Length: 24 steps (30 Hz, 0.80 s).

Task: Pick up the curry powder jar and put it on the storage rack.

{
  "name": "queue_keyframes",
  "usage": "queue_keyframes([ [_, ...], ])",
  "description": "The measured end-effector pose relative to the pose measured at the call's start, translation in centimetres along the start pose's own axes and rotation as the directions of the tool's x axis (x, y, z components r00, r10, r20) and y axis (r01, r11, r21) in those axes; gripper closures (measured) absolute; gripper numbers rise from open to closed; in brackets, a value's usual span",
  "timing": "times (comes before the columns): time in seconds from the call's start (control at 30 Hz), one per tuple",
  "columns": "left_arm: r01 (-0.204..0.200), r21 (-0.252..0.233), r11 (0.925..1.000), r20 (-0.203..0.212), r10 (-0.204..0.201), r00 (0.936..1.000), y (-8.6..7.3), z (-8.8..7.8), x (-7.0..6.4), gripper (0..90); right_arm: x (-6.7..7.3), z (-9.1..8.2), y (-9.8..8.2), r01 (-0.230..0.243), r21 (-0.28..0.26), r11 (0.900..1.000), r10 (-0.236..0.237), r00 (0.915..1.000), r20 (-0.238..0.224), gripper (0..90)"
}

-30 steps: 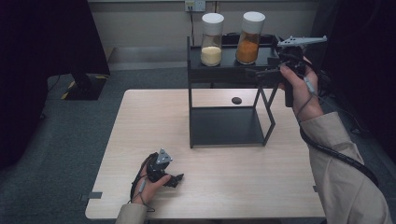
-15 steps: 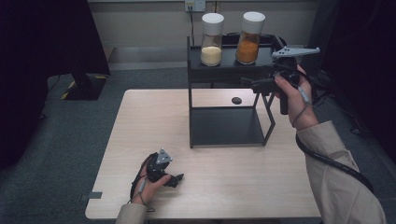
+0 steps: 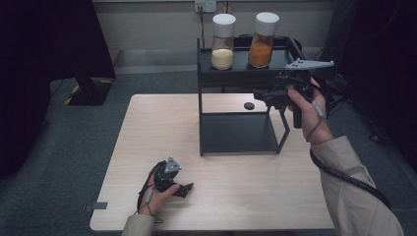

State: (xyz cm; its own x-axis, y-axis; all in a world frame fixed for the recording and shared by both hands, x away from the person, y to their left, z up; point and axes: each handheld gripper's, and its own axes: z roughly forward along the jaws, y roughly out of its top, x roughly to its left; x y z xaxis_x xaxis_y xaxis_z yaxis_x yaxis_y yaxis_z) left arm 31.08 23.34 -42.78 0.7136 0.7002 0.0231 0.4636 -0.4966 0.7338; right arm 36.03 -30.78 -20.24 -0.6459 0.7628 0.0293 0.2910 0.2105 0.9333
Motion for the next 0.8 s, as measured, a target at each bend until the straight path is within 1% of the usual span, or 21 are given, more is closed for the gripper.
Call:
queue_keyframes([
  [0.3, 0.0, -0.002, 1.0, -0.001, 0.0, 1.0, 0.0, 0.0, 0.0, 0.1, 0.0, 0.3, -1.3, 0.006, 0.017, 1.0, -0.006, 0.9999, -0.012, 2.4],
  [0.53, 0.0, -0.001, 1.0, -0.001, 0.0, 1.0, 0.0, 0.0, 0.0, 0.1, 0.1, 0.4, -2.1, 0.011, 0.031, 0.999, -0.011, 0.9998, -0.019, 2.5],
  [0.7, 0.0, -0.002, 1.0, -0.001, 0.0, 1.0, 0.0, 0.0, 0.0, 0.1, 0.2, 0.7, -2.5, 0.018, 0.038, 0.999, -0.017, 0.9992, -0.036, 2.6],
  [0.8, 0.0, -0.002, 1.0, -0.001, 0.0, 1.0, 0.0, 0.0, 0.0, 0.1, 0.5, 0.8, -2.8, 0.02, 0.04, 0.999, -0.019, 0.9993, -0.033, 2.6],
])
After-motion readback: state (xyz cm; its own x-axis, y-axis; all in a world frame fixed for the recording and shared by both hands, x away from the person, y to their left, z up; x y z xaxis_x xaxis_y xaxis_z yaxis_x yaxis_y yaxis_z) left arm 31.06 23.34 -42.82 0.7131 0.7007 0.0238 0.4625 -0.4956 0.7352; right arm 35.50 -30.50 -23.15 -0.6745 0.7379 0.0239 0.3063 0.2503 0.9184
